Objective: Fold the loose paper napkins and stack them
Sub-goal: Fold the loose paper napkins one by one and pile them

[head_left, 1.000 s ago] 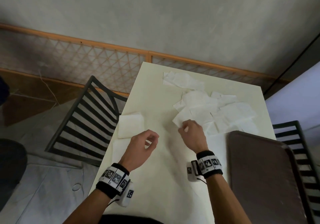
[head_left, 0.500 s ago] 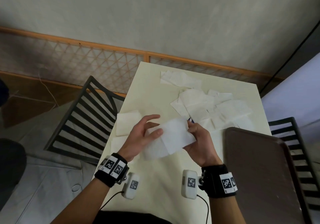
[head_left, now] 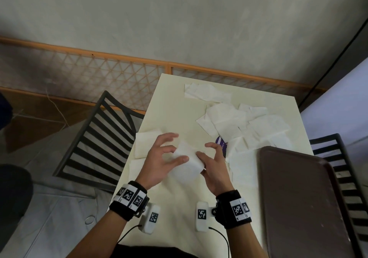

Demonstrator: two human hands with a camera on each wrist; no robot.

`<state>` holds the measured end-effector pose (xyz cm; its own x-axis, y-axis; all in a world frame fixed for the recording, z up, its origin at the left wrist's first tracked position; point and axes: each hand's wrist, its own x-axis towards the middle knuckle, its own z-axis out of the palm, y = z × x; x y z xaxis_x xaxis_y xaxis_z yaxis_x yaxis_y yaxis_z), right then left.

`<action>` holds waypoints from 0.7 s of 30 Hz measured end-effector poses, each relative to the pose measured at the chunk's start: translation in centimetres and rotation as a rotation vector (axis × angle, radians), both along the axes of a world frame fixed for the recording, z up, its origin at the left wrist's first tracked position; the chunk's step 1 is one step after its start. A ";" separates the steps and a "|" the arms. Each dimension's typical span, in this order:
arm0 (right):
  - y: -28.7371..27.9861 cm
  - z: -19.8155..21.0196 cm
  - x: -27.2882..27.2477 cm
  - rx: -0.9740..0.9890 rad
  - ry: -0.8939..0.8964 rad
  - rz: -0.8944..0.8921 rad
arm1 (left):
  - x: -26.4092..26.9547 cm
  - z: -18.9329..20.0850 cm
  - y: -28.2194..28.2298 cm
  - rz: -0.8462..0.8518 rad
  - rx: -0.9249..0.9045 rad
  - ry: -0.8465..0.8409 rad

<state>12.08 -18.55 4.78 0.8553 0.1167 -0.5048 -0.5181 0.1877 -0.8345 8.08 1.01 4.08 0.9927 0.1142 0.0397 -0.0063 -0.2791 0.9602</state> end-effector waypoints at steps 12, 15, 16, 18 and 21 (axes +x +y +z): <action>0.8 4.7 1.4 -0.016 -0.237 0.193 | 1.5 2.9 0.3 0.304 -0.233 -0.083; 1.5 5.4 2.1 -0.085 -0.353 0.191 | 1.7 3.3 1.1 0.332 -0.265 -0.100; 1.7 5.6 2.4 -0.100 -0.373 0.192 | 1.8 3.2 1.4 0.338 -0.265 -0.107; 2.3 5.9 2.8 -0.116 -0.397 0.187 | 2.0 3.3 2.0 0.359 -0.252 -0.125; 3.1 6.0 3.3 -0.166 -0.428 0.176 | 2.1 3.5 2.5 0.378 -0.235 -0.132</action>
<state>15.38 -15.45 10.82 0.9647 0.2253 -0.1364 -0.1340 -0.0258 -0.9906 10.16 3.54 7.56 0.8679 0.4880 0.0928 -0.0727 -0.0600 0.9955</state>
